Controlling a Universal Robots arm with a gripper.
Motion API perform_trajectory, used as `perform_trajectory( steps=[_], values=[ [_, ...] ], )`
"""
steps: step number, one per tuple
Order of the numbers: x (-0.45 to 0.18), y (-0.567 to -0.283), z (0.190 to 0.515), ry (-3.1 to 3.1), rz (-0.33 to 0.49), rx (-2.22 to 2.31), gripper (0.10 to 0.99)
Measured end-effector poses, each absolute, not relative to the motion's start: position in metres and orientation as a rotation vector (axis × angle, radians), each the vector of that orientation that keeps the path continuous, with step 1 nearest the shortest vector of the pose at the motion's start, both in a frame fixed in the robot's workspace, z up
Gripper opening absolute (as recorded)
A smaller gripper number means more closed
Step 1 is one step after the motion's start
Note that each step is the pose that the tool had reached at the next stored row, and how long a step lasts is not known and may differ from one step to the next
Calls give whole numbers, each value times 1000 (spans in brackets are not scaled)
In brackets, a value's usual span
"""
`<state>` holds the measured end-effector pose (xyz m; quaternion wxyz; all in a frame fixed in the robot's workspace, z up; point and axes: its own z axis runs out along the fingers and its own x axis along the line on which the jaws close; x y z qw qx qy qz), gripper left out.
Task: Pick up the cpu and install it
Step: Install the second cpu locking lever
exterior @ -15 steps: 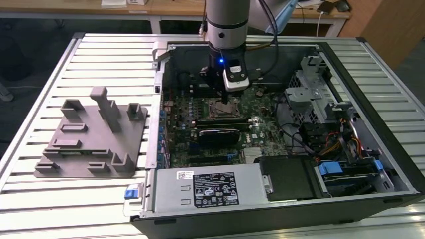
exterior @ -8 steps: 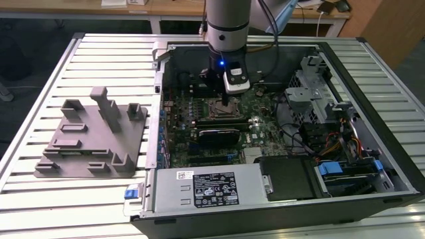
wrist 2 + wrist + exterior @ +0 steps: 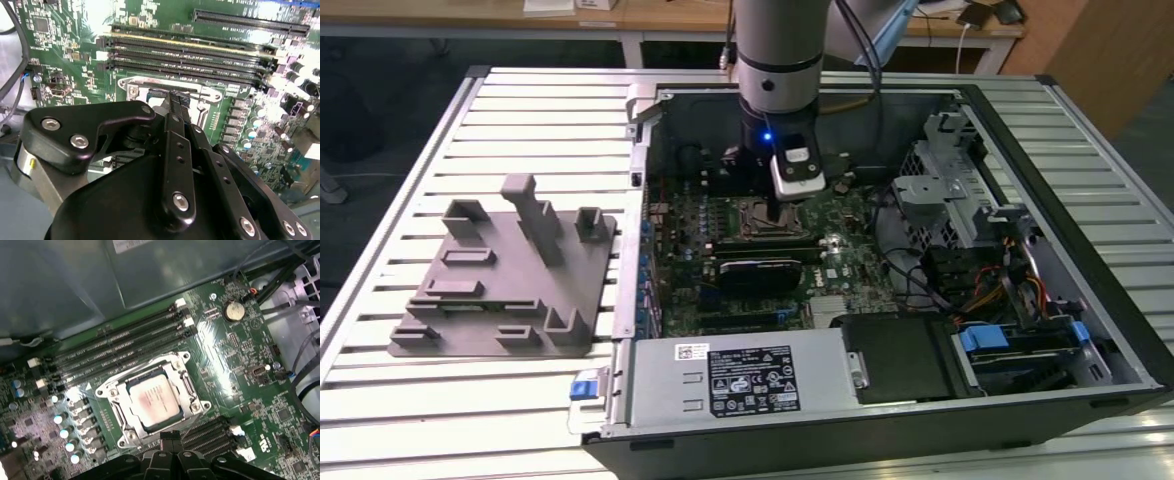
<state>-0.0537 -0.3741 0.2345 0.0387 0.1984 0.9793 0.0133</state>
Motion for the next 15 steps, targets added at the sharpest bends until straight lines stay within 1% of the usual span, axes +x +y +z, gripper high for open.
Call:
perform_trajectory(
  steps=[15],
  values=[
    [-56,-384,230,3018,44,530,106]
  ],
)
